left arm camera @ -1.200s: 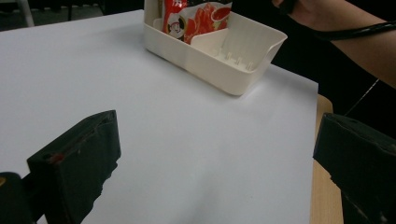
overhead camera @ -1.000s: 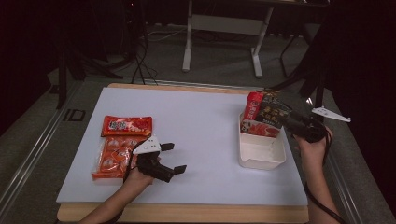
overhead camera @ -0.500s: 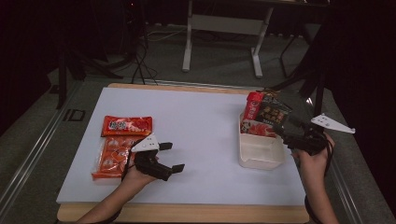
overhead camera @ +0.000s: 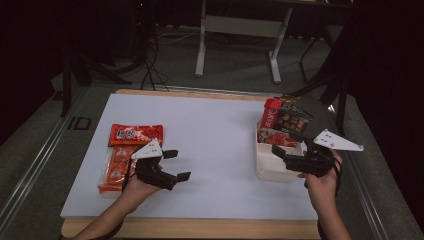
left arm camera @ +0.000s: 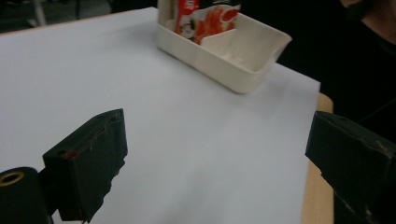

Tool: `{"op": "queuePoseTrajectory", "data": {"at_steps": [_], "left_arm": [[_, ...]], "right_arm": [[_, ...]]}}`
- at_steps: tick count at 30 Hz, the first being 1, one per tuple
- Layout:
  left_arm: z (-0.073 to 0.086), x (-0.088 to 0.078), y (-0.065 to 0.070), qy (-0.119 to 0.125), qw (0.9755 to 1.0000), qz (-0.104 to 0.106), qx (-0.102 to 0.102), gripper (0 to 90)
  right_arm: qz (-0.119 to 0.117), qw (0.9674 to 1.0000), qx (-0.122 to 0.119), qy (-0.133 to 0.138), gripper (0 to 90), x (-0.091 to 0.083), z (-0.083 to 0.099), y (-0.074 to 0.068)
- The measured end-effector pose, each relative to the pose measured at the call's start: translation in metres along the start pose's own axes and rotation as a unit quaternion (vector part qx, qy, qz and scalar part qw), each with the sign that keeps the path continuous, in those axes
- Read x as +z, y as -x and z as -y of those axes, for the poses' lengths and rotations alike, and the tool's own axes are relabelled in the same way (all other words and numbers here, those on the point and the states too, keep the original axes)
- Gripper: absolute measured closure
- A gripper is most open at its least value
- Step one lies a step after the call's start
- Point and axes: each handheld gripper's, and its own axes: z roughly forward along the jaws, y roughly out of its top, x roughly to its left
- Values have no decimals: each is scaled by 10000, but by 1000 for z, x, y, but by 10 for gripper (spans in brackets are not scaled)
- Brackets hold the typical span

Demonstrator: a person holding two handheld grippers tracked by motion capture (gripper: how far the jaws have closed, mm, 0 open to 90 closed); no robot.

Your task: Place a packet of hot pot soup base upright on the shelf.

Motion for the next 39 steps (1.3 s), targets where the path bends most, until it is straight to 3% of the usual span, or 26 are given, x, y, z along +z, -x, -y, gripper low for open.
{"op": "queuePoseTrajectory", "data": {"at_steps": [7,10,18,26,32,35,37,38,39], "left_arm": [[-2,-24,-12,-76,9994,-350,16,78],[-1,-36,-19,-62,9988,-484,-73,81],[5,-69,-35,-8,9958,-893,-195,137],[14,-88,-47,-10,9932,-1129,-266,208],[25,-105,-66,-59,9857,-1633,-413,347],[32,-112,-76,-103,9801,-1912,-522,427],[37,-116,-83,-182,9748,-2154,-553,485],[37,-116,-83,-182,9748,-2154,-553,518],[42,-118,-89,-250,9709,-2294,-638,518]], "right_arm": [[-234,9997,-6,-64,144,9,9,-15],[-303,9995,-37,-38,144,10,11,-19],[-352,9993,-83,-61,145,10,14,-25],[-399,9991,-65,-129,146,11,20,-28],[-434,9990,-27,-107,147,10,23,-29],[-445,9990,-66,-79,149,10,23,-30],[-445,9990,-47,-82,149,10,23,-29],[-445,9990,-47,-82,149,10,23,-29],[-455,9989,-41,-80,149,11,23,-29]]}}
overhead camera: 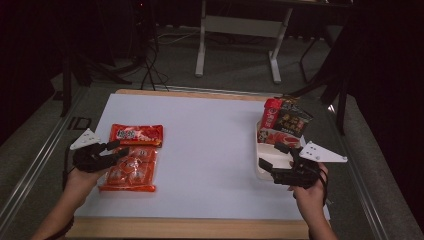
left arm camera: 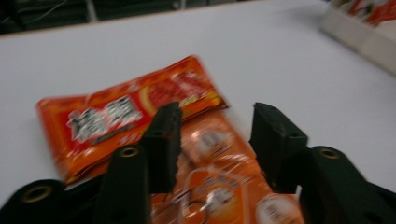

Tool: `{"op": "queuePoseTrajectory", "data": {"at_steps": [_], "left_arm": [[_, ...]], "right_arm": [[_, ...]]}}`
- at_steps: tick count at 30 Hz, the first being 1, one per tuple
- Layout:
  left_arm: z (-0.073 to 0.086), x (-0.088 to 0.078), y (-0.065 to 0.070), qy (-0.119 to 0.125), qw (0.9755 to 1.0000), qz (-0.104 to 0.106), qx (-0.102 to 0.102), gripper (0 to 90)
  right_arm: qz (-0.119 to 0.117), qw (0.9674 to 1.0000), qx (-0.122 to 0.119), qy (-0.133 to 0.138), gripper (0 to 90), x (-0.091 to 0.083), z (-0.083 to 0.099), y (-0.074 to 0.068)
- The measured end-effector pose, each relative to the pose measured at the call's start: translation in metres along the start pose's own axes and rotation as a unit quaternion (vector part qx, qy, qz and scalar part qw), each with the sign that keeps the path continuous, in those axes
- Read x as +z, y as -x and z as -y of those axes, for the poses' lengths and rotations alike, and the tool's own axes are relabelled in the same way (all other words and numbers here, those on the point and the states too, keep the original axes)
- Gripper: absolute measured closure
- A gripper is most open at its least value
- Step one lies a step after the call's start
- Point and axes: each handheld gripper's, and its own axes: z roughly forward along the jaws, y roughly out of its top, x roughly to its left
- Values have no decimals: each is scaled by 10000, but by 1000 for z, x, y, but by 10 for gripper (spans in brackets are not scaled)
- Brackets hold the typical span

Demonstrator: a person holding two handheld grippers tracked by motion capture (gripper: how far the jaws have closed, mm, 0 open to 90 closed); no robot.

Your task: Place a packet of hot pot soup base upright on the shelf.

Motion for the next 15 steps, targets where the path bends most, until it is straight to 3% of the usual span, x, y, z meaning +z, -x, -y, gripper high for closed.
{"op": "queuePoseTrajectory", "data": {"at_steps": [7,10,15], "left_arm": [[18,5,-25,-205,9990,-327,-245,754],[23,7,-32,-300,9978,-487,-328,813],[29,16,-37,-617,9951,-720,-286,874]], "right_arm": [[6,10000,19,6,151,1,1,2],[-4,10000,13,-19,151,1,2,2],[-44,10000,29,-46,151,4,3,1]]}}
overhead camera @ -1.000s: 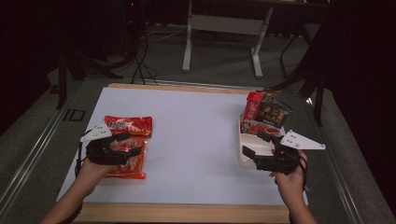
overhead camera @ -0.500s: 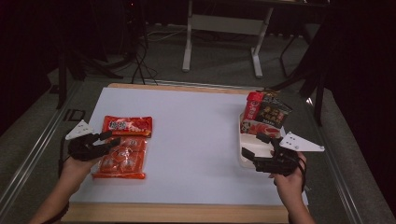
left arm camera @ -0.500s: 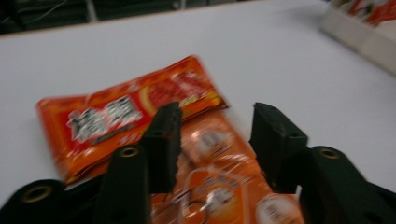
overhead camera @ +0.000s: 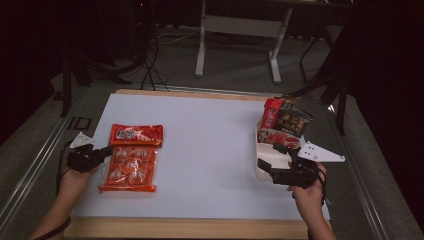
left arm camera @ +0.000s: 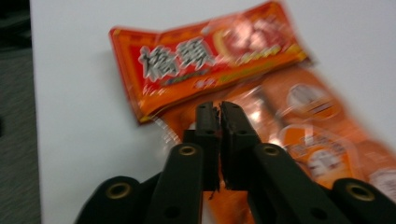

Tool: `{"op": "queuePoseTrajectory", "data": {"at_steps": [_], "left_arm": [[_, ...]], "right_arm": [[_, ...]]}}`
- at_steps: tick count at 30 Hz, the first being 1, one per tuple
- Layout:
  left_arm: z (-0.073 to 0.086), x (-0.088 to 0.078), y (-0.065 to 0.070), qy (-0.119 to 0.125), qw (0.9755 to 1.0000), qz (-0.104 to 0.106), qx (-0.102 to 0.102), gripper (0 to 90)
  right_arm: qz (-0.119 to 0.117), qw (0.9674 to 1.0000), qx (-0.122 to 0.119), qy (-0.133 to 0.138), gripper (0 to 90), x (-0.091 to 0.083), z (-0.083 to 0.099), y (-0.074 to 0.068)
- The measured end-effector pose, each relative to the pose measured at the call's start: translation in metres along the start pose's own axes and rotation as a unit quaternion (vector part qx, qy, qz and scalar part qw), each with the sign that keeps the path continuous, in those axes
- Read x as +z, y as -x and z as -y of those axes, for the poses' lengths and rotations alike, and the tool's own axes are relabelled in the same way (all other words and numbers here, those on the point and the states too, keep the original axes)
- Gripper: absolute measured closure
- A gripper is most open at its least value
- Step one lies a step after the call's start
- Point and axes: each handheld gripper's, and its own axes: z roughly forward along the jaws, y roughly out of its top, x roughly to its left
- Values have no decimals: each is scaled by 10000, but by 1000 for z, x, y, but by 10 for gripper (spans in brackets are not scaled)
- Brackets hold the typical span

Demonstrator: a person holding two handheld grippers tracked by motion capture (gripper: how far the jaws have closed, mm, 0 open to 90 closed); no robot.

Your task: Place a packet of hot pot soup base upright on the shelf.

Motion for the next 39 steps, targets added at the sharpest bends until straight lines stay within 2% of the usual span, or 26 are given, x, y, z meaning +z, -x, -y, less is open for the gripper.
{"op": "queuePoseTrajectory", "data": {"at_steps": [4,7,8,9,15,17,19,22,39], "left_arm": [[4,8,-4,-141,9999,4,-16,896],[7,15,-5,-382,9993,-15,63,899],[7,15,-5,-382,9993,-15,63,899],[7,19,-5,-495,9987,-81,79,899],[3,23,-6,-615,9979,-18,221,899],[3,23,-5,-608,9979,-25,205,900],[3,24,-3,-617,9977,-49,285,900],[1,26,-2,-622,9976,27,307,900],[-15,49,36,-689,9940,516,675,900]], "right_arm": [[-16,10000,1,-15,151,1,0,0],[-10,10000,-1,-18,151,1,1,0],[-10,10000,-1,-18,151,1,1,0],[-1,10000,15,-26,151,1,2,1],[-3,10000,-15,-62,151,3,2,0],[-17,10000,1,-77,151,3,3,0],[-8,10000,-16,-84,152,3,3,0],[-20,10000,13,-78,151,3,3,0],[-56,9999,23,-99,151,3,4,1]]}}
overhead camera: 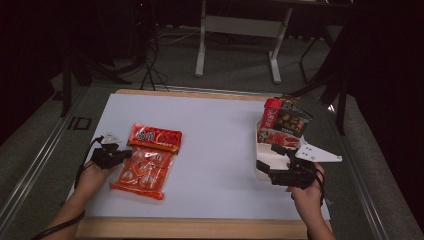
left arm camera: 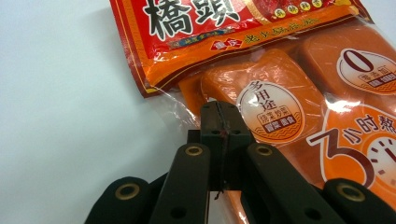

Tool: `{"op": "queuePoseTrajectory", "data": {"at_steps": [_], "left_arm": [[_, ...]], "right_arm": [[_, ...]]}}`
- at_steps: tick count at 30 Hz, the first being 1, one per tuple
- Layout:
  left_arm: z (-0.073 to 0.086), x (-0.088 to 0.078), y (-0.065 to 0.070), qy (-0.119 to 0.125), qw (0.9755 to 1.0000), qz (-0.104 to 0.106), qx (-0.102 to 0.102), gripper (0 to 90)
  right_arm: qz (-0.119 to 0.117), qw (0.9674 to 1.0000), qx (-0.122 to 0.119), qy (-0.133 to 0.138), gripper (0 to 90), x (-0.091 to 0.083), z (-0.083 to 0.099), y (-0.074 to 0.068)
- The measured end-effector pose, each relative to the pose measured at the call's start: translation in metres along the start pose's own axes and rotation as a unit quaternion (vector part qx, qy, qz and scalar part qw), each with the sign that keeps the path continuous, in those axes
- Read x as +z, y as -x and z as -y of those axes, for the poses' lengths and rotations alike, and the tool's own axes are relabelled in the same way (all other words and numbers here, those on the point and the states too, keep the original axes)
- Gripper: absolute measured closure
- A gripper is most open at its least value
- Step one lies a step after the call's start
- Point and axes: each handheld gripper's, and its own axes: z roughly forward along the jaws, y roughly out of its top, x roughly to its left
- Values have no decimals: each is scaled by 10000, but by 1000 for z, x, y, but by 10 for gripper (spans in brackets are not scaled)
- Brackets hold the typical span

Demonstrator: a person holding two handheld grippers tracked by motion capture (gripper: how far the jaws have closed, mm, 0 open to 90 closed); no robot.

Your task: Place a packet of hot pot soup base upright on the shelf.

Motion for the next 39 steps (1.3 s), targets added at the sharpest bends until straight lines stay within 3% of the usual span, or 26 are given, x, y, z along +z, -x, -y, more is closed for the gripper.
{"op": "queuePoseTrajectory", "data": {"at_steps": [5,18,21,25,27,31,34,37,39], "left_arm": [[-6,5,9,-23,9998,150,142,900],[-12,14,22,32,9989,409,232,900],[-11,11,20,29,9985,491,253,900],[-7,-3,19,84,9978,495,435,900],[-5,-13,17,76,9976,574,380,900],[3,-27,17,-171,9958,763,485,900],[11,-32,23,-400,9928,904,670,900],[18,-33,27,-530,9907,1021,732,900],[22,-34,27,-539,9908,1000,734,900]], "right_arm": [[-7,10000,4,6,152,0,0,0],[-6,10000,21,-5,152,-1,1,0],[-7,10000,20,-4,152,-1,0,0],[-9,10000,20,18,152,-2,0,0],[-9,10000,20,20,152,-2,0,0],[-37,10000,23,6,152,-1,0,-1],[-51,10000,27,-2,151,0,0,-1],[-49,10000,12,-15,151,0,0,-2],[-55,10000,19,-17,152,0,0,-2]]}}
